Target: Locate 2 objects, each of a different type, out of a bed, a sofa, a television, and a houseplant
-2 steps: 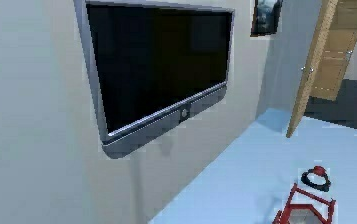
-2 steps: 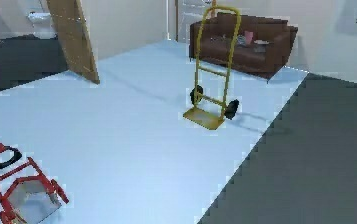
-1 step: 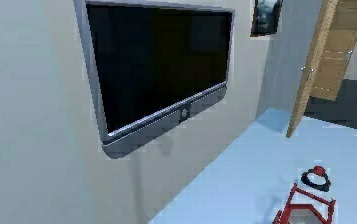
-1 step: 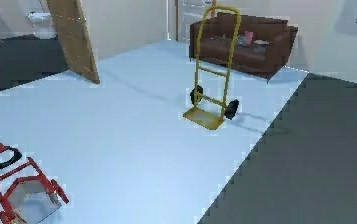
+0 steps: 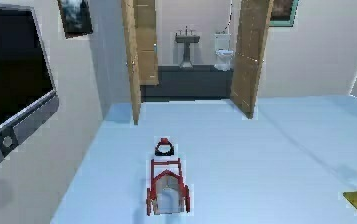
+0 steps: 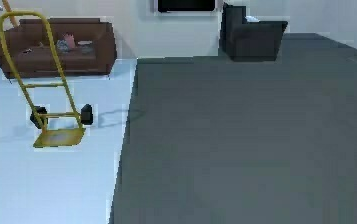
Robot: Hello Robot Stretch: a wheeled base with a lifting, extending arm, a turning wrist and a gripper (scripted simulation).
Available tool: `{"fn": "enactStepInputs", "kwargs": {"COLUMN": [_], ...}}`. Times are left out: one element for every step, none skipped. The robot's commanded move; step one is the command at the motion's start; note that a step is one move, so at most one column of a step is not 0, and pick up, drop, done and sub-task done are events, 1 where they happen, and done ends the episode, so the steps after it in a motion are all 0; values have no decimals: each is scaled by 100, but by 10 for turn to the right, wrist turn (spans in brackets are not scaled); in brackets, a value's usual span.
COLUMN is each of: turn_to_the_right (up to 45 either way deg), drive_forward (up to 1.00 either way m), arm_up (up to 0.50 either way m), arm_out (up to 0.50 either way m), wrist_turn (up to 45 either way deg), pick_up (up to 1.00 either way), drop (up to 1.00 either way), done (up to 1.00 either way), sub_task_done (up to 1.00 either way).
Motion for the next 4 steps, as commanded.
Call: {"fn": "enactStepInputs", "kwargs": {"turn_to_the_right": [450,360,0,0], "drive_forward": [0,0,100,100], "arm_up": [0,0,0,0], "arm_out": [0,0,0,0], "wrist_turn": [0,0,0,0], "pick_up": [0,0,0,0], "drop": [0,0,0,0], "done": [0,0,0,0], "sub_task_done": [0,0,0,0]}}
